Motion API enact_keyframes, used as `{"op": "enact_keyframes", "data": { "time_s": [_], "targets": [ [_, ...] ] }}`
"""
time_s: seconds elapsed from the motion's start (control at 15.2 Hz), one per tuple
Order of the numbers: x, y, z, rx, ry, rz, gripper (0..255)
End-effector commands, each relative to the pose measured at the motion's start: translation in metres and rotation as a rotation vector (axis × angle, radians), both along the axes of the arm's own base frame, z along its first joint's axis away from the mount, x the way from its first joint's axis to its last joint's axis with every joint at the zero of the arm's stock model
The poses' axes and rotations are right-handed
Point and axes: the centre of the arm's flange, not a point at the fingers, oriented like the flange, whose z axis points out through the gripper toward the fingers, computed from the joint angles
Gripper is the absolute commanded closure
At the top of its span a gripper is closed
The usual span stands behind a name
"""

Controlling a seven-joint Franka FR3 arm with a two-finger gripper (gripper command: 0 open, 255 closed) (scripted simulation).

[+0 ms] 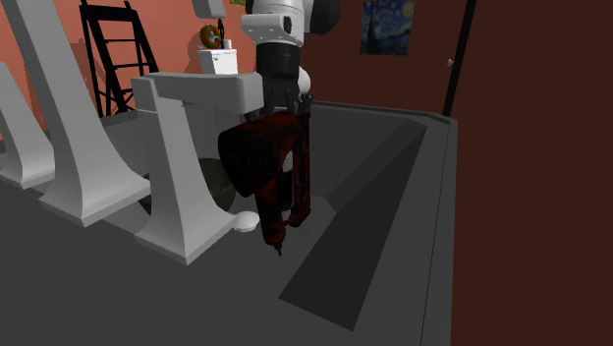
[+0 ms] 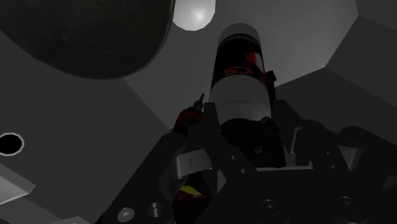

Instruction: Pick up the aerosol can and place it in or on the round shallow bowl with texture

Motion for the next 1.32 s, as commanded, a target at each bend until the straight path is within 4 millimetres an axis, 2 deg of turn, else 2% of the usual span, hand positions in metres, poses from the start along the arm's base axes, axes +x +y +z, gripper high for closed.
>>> {"op": "enact_keyframes", "data": {
  "time_s": [0.0, 1.25],
  "targets": [
    [0.000, 0.000, 0.009, -0.001, -0.001, 0.001, 255],
    [0.001, 0.000, 0.109, -0.001, -0.001, 0.001, 255]
  ]
}}
